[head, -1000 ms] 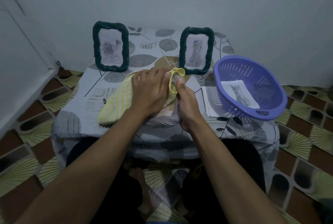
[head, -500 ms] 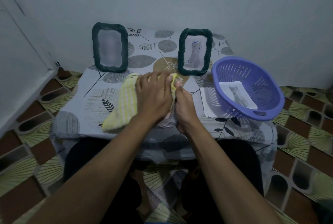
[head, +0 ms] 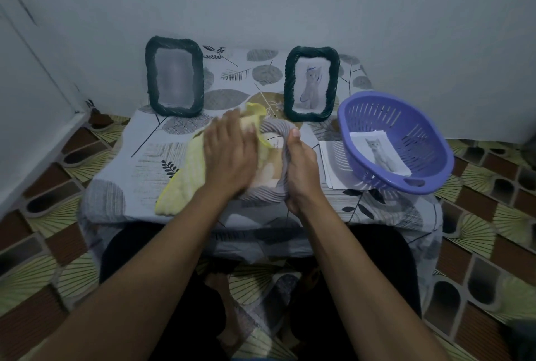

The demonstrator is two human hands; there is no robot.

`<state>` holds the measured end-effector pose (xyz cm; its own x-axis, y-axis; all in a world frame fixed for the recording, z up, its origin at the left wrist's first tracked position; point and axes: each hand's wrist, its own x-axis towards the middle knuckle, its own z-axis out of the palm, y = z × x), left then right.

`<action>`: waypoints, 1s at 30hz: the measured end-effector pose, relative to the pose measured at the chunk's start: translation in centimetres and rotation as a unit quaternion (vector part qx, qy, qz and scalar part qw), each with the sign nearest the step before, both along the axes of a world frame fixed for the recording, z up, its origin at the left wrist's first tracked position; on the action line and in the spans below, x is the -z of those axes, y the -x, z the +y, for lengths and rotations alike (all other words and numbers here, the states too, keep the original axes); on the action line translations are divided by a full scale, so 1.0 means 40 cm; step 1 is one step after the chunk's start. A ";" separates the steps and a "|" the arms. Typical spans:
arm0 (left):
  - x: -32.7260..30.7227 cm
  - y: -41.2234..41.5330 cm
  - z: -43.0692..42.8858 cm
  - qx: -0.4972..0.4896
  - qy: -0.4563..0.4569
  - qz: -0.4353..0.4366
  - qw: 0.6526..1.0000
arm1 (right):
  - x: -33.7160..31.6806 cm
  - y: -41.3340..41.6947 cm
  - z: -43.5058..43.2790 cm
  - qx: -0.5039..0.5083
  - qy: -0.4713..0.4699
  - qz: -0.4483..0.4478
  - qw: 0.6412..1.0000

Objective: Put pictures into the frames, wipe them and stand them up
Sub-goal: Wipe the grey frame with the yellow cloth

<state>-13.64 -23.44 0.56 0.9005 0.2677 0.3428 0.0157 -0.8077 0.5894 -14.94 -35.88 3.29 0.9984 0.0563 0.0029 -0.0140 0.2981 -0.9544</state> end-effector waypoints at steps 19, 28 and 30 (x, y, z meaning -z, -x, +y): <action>0.002 -0.001 0.026 -0.079 0.012 0.087 0.993 | 0.004 0.019 0.012 0.029 -0.062 0.048 0.997; 0.037 0.100 -0.062 0.173 -0.085 0.042 0.980 | -0.001 0.000 -0.006 0.042 -0.041 0.042 0.997; 0.051 0.085 -0.022 0.119 -0.115 0.072 0.984 | -0.003 0.004 -0.009 0.053 -0.056 0.039 0.996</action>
<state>-17.04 -24.31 -1.50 0.9719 -0.0267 0.2338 -0.1203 -0.9104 0.3959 -15.11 -36.26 3.42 0.9962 -0.0455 -0.0737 -0.0490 0.4057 -0.9127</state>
